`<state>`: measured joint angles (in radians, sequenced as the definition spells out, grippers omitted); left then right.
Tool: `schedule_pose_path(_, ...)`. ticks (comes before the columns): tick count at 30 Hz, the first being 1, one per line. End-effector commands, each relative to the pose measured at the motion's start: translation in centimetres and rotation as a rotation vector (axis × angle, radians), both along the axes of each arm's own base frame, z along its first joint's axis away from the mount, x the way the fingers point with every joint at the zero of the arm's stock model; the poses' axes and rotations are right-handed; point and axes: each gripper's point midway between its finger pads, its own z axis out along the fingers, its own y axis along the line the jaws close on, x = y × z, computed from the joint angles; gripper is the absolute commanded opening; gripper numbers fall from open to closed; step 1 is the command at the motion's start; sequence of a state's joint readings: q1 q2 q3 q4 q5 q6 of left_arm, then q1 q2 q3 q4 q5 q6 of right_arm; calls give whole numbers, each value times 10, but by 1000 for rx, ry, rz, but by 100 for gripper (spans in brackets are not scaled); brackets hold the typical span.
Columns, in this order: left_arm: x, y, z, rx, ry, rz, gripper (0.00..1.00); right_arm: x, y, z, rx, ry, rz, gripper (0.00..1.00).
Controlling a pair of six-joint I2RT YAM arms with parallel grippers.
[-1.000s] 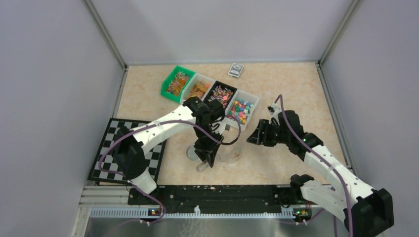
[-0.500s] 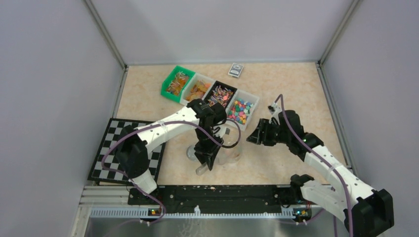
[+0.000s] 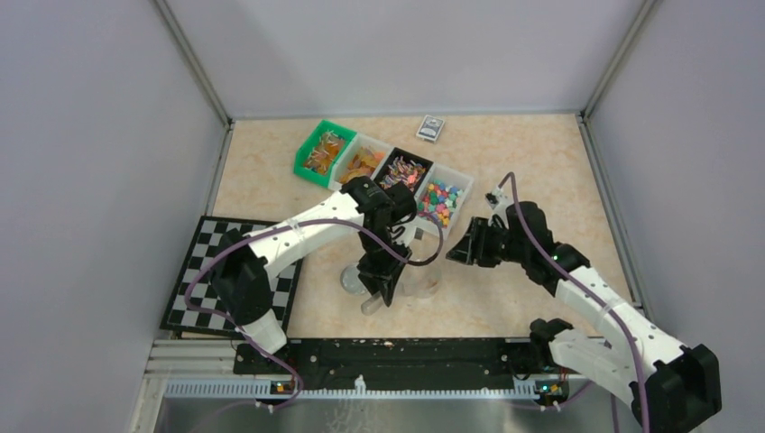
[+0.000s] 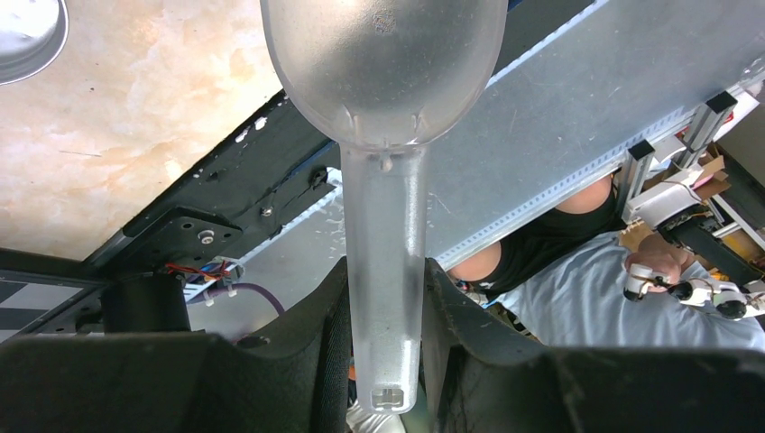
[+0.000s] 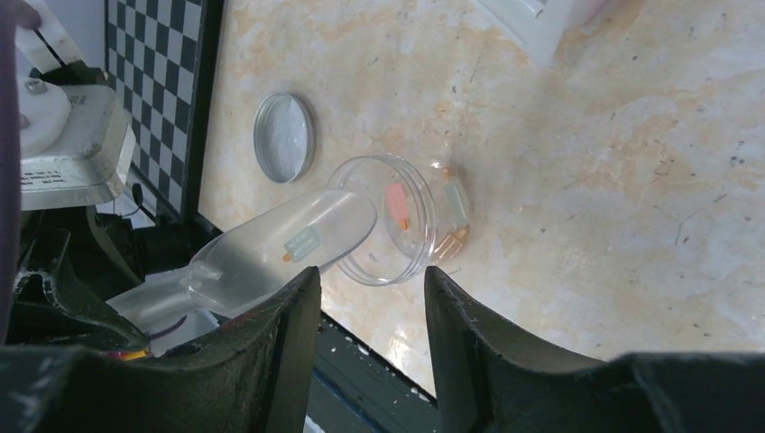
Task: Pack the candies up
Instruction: Place the fake candies in the packing bottle.
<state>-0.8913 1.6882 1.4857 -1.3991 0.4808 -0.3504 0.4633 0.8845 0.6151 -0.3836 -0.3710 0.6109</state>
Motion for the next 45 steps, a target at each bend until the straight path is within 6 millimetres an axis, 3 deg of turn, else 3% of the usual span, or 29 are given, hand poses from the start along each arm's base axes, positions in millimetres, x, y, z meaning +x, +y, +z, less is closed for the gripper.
schedule_pose_path(1,0,-4,13,-23,-17,14,0,-1,16,6,39,-9,44,45)
schedule_pose_path(23,-3,-6,14,-61,-14,13,0,-12,70,3,55,0,127,27)
schedule_pose_path(39,20,-21,28,-106,-122,24,0,-30,75,-22,21,40,151,20)
schedule_pose_path(45,26,-15,27,-77,-163,26,0,-31,74,-25,18,46,148,19)
